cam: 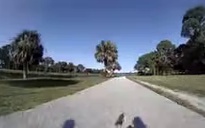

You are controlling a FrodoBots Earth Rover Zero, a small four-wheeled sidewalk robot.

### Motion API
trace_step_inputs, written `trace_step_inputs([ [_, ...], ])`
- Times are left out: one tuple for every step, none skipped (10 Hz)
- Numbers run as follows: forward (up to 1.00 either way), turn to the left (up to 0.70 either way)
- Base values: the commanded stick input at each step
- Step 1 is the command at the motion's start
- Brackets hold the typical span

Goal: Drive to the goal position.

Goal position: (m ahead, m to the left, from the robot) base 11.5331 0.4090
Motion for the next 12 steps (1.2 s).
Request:
trace_step_inputs([
  [0.70, 0.00],
  [0.70, 0.00],
  [0.70, 0.00],
  [0.70, 0.00],
  [0.70, 0.00],
  [0.70, 0.00],
  [0.70, 0.00],
  [0.70, 0.00],
  [0.70, 0.00],
  [0.70, 0.00],
  [0.70, 0.00],
  [0.70, 0.00],
])
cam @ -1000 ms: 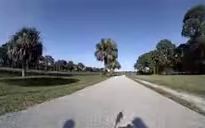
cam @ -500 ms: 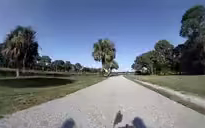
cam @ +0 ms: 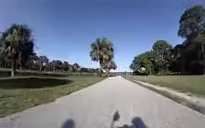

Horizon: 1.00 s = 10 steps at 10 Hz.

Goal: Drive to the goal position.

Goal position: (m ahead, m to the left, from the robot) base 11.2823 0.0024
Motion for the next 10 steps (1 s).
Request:
trace_step_inputs([
  [0.70, 0.00],
  [0.70, 0.00],
  [0.70, 0.00],
  [0.70, 0.00],
  [0.70, 0.00],
  [0.70, 0.00],
  [0.70, 0.00],
  [0.70, 0.00],
  [0.70, 0.00],
  [0.70, 0.00],
])
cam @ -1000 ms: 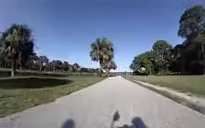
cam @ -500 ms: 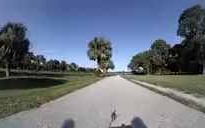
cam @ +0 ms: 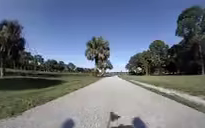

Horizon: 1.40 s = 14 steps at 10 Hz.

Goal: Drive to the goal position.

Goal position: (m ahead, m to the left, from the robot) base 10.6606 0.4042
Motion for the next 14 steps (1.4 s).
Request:
trace_step_inputs([
  [0.70, 0.00],
  [0.70, 0.00],
  [0.70, 0.00],
  [0.70, 0.00],
  [0.70, 0.00],
  [0.70, 0.00],
  [0.70, 0.00],
  [0.70, 0.00],
  [0.70, 0.00],
  [0.70, 0.00],
  [0.70, 0.00],
  [0.70, 0.00],
  [0.70, 0.00],
  [0.70, 0.00],
])
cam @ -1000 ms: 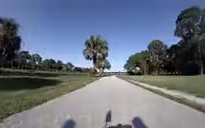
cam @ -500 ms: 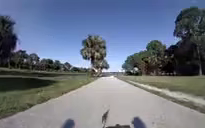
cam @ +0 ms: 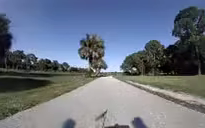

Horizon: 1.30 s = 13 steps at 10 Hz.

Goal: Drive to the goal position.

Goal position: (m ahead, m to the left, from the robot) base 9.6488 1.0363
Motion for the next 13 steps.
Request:
trace_step_inputs([
  [0.70, 0.00],
  [0.70, 0.00],
  [0.70, 0.00],
  [0.70, 0.00],
  [0.70, 0.00],
  [0.70, 0.00],
  [0.70, 0.00],
  [0.70, 0.00],
  [0.70, 0.00],
  [0.70, 0.00],
  [0.70, 0.00],
  [0.70, 0.00],
  [0.70, 0.00],
])
